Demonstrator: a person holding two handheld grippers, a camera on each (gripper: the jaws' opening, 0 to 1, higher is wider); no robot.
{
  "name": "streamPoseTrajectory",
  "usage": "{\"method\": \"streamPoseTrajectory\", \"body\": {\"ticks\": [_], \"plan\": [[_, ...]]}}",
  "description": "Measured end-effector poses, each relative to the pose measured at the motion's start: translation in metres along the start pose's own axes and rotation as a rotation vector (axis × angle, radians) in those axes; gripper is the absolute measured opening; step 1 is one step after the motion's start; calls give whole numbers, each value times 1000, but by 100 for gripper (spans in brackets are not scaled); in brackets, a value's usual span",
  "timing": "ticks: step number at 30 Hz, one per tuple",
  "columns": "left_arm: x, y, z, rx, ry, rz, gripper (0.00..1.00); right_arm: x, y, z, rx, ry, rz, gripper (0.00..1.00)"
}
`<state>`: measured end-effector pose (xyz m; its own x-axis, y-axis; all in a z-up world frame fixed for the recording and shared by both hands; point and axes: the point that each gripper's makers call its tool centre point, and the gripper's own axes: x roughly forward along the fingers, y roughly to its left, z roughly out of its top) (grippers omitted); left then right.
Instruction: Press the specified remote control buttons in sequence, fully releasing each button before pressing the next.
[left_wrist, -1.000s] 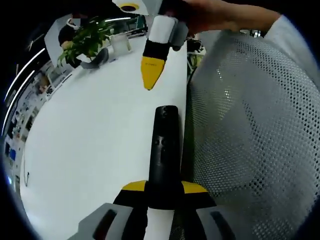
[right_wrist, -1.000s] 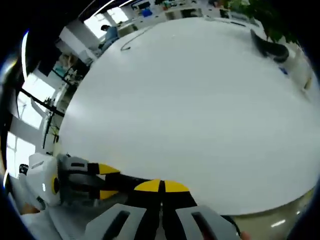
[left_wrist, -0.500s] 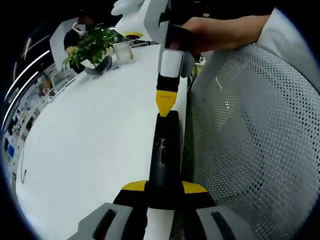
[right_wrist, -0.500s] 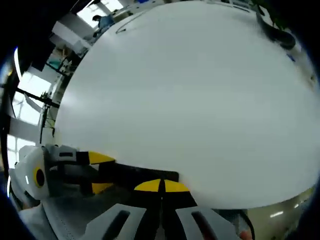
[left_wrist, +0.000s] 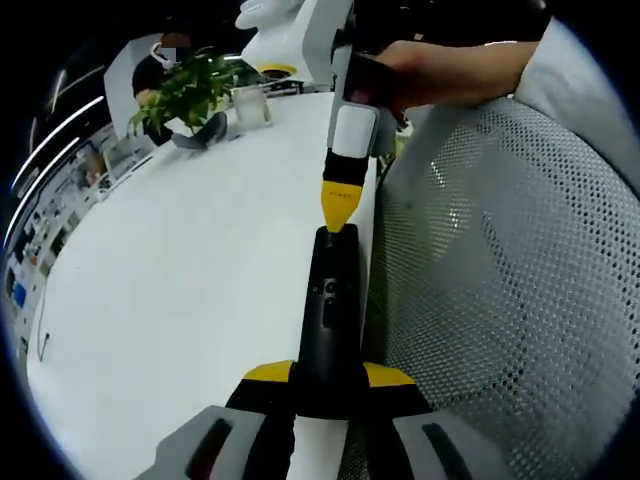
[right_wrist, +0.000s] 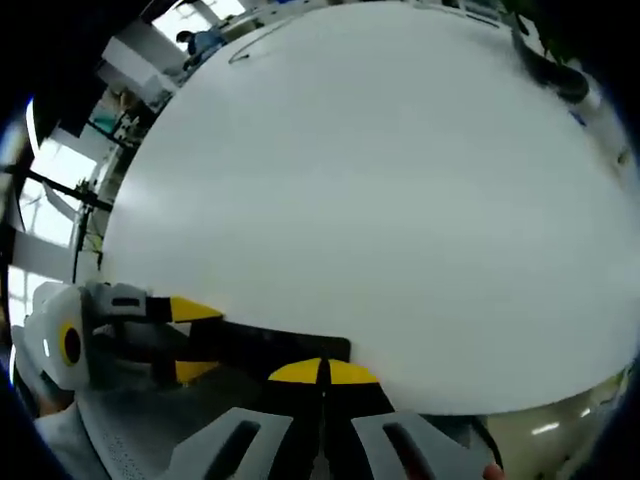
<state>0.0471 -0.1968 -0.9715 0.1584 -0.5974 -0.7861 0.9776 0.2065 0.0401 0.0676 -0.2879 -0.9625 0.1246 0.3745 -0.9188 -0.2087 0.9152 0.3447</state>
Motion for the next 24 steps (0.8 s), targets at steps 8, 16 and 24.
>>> {"method": "streamPoseTrajectory", "body": {"ticks": [8, 16, 24], "plan": [[0, 2, 2, -44, -4, 2, 24, 0, -2, 1, 47, 4, 32, 0], [0, 3, 1, -57, 5, -6, 24, 0, 0, 3, 46, -3, 68, 0], [0, 3, 2, -62, -18, 1, 24, 0, 3, 3, 43, -3, 70, 0]]}}
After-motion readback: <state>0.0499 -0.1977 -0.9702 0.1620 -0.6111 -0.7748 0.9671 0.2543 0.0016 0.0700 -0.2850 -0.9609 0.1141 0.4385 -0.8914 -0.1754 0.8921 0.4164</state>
